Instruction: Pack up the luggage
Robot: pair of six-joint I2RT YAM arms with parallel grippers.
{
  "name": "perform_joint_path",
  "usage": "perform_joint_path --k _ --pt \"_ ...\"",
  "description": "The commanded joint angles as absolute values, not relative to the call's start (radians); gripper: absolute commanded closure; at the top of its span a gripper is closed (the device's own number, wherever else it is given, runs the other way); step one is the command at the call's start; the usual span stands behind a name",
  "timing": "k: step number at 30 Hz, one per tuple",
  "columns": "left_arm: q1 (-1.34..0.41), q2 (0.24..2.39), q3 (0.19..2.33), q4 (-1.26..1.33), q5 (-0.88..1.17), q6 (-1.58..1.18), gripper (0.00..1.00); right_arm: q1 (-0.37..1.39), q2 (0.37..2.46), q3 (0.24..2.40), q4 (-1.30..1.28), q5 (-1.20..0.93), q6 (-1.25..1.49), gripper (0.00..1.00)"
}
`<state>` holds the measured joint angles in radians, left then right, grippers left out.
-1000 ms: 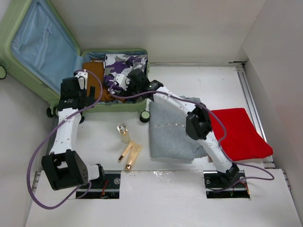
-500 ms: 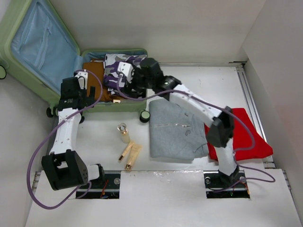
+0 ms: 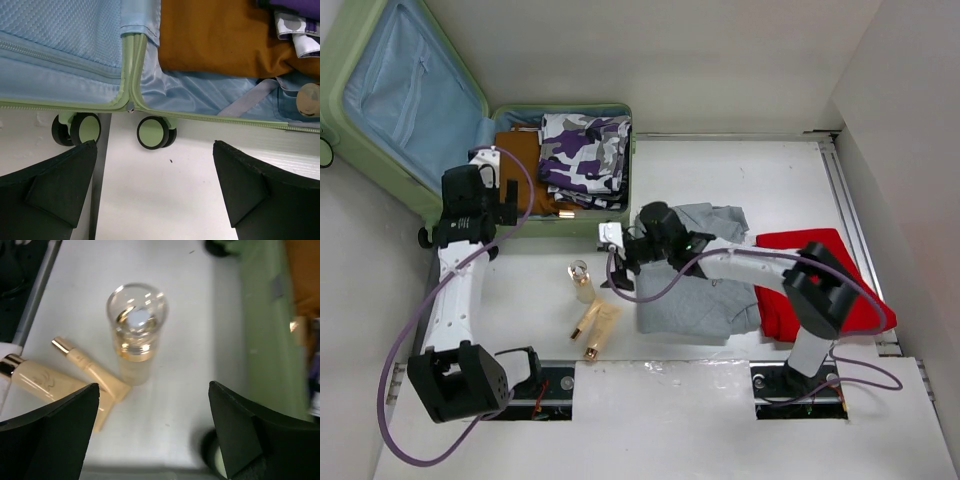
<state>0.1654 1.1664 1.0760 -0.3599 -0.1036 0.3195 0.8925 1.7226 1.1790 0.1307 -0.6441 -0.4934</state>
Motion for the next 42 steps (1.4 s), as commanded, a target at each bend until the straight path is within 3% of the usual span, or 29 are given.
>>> perform_joint_path --k 1,6,13,16,17,21,25,27,29,33,36,39,42 --pt "0.169 1.117 1.068 -0.365 -0.095 0.302 0.0 0.916 1.788 1.125 0.522 -0.727 -0.35 0.06" --pt "0.169 1.074 1.049 -0.383 -0.095 0.324 0.0 0.916 1.884 1.078 0.795 -0.727 -0.239 0.06" --pt "0.169 1.045 1.029 -0.394 -0.106 0.333 0.0 0.936 2.034 1.108 0.952 -0.727 -0.127 0.06" --pt "0.169 1.045 1.029 -0.403 -0.106 0.333 0.0 0.936 2.069 1.126 0.953 -0.736 -0.114 0.12" --pt "0.169 1.045 1.029 -0.403 -0.106 0.333 0.0 0.936 2.069 1.138 0.953 -0.736 -0.1 0.15" --pt "0.169 1.045 1.029 -0.403 -0.106 0.333 0.0 0.936 2.079 1.157 0.968 -0.747 -0.078 0.55" --pt "0.169 1.045 1.029 -0.403 -0.106 0.333 0.0 0.936 2.068 1.166 0.968 -0.758 -0.067 0.65" --pt "0.169 1.054 1.029 -0.403 -0.106 0.333 0.0 0.936 2.081 1.166 0.959 -0.758 -0.067 0.55" --pt "0.169 1.063 1.029 -0.394 -0.106 0.333 0.0 0.936 2.101 1.198 0.944 -0.778 -0.067 0.52" --pt "0.169 1.063 1.029 -0.394 -0.106 0.333 0.0 0.936 2.147 1.207 0.989 -0.787 -0.04 0.71" --pt "0.169 1.063 1.02 -0.394 -0.106 0.344 0.0 0.936 2.129 1.198 0.989 -0.787 -0.04 0.91" --pt "0.169 1.063 1.011 -0.394 -0.129 0.344 0.0 0.936 2.045 1.27 0.861 -0.714 -0.044 1.0" --pt "0.169 1.063 1.011 -0.374 -0.158 0.344 0.0 0.936 1.919 1.397 0.565 -0.581 -0.184 1.0"
